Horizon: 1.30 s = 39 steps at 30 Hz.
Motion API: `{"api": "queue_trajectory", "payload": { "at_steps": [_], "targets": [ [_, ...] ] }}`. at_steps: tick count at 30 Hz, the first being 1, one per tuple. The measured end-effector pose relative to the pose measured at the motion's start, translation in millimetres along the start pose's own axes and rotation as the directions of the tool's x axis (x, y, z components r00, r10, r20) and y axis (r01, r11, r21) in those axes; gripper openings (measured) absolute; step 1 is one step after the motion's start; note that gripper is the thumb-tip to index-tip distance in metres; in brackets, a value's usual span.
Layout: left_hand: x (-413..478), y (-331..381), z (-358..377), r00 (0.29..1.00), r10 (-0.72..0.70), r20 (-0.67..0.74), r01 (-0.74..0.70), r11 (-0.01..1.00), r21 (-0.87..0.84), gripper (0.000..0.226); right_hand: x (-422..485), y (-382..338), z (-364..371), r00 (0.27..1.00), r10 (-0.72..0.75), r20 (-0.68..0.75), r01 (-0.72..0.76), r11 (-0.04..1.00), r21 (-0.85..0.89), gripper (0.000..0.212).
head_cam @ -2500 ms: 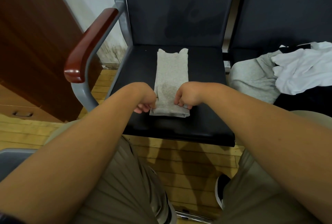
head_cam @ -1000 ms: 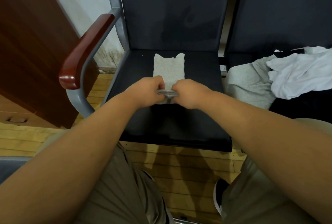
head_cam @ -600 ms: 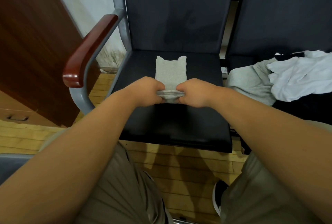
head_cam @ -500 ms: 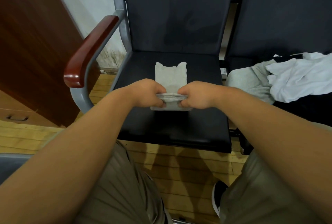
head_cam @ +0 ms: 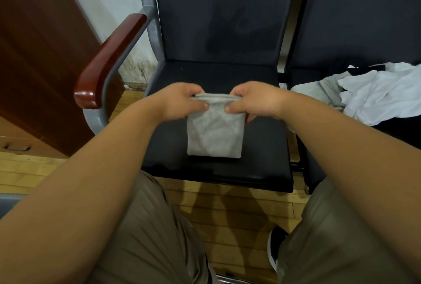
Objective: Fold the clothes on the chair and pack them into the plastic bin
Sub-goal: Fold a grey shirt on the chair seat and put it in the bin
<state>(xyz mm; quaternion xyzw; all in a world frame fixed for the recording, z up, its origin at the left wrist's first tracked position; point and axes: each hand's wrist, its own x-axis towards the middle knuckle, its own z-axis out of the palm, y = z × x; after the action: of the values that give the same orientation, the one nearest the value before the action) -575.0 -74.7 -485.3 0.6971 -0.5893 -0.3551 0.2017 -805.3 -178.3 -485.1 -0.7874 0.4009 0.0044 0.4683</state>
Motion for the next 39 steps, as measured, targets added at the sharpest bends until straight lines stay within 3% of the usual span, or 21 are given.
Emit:
{"api": "queue_trajectory", "payload": {
  "at_steps": [2,5,16,21,26,28,31,39],
  "targets": [
    [12.7,-2.0,5.1,0.996,-0.019,-0.083,0.015,0.999,-0.044,0.007,13.3,2.2,0.1,0.992,0.013,-0.122,-0.013,1.0,-0.005,0.016],
    [32.7,-5.9,14.4,0.992,-0.072,-0.101,0.063,0.994,-0.089,0.01,33.4,8.0,3.6,0.979,0.045,-0.198,-0.051,0.998,-0.025,0.022],
    [84.9,-30.9,32.5,0.97,-0.199,-0.137,0.233,0.919,0.317,0.02,83.4,37.6,21.9,0.973,0.004,-0.231,-0.063,0.967,-0.246,0.017],
    [94.4,-36.4,39.8,0.962,-0.241,-0.131,0.274,0.874,0.401,0.052,93.8,47.5,23.2,0.983,0.055,-0.174,-0.115,0.927,-0.356,0.029],
    [98.9,-35.5,41.4,0.902,-0.393,-0.179,0.43,0.858,0.282,0.097,93.3,47.0,24.2,0.984,0.053,-0.17,-0.109,0.932,-0.345,0.046],
    [95.5,-33.9,38.5,0.895,-0.419,-0.15,0.444,0.86,0.25,0.086,92.7,46.4,25.5,0.983,0.082,-0.165,-0.136,0.928,-0.347,0.044],
    [90.9,-32.8,33.7,0.896,-0.433,-0.095,0.442,0.888,0.126,0.045,89.6,43.6,25.4,0.982,0.12,-0.145,-0.166,0.915,-0.368,0.029],
    [45.1,-15.3,24.9,0.93,-0.368,-0.019,0.357,0.914,-0.194,0.034,35.6,21.3,12.0,0.986,0.128,-0.11,-0.154,0.946,-0.284,0.021]
  ]
}}
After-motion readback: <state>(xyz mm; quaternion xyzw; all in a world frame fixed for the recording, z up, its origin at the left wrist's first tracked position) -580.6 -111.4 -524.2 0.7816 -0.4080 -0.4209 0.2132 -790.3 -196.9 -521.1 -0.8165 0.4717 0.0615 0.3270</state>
